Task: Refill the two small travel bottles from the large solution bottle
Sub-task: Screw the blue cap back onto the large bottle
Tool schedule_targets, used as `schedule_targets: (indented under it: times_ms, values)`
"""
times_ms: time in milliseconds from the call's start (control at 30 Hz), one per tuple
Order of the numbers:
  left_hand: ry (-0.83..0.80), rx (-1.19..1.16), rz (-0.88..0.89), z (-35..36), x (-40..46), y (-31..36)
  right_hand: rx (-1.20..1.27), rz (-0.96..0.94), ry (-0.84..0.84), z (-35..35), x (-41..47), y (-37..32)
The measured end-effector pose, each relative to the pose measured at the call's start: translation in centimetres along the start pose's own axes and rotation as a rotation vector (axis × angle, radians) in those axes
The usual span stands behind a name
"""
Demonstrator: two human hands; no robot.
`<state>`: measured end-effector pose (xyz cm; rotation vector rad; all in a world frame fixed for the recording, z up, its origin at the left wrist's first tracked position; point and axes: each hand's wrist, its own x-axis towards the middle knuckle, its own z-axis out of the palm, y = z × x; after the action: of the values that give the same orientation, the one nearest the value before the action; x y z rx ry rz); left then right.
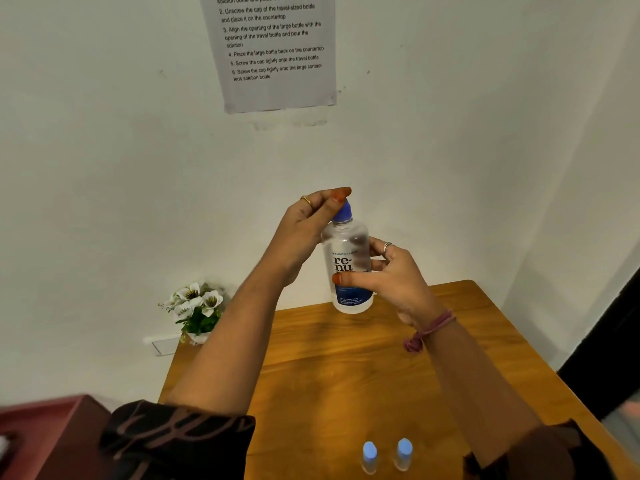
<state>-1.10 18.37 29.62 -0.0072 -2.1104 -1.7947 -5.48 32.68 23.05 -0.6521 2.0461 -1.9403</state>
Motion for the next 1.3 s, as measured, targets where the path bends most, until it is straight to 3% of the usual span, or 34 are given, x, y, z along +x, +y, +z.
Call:
schedule_targets:
  times_ms: [233, 500, 800, 1300]
  values:
    - [-0.081, -0.058, -0.046, 0.6, -0.7, -2.4, -0.088, 0.049, -0.001, -0.8, -0.4, 1.9]
    - [-0.017, -0.237, -0.193, 2.0, -2.1, -5.8, -0.148, 0.110, -0.032, -2.1, -1.1, 4.7]
    - [-0.192, 0.201, -0.341, 3.0, -5.5, -11.9, -0.268, 0.183, -0.096, -3.6, -1.9, 9.1]
    - [-0.199, 0.230, -0.543, 6.1, -10.1, -21.7, -0.340, 0.431, -0.326, -3.9, -3.9, 18.3]
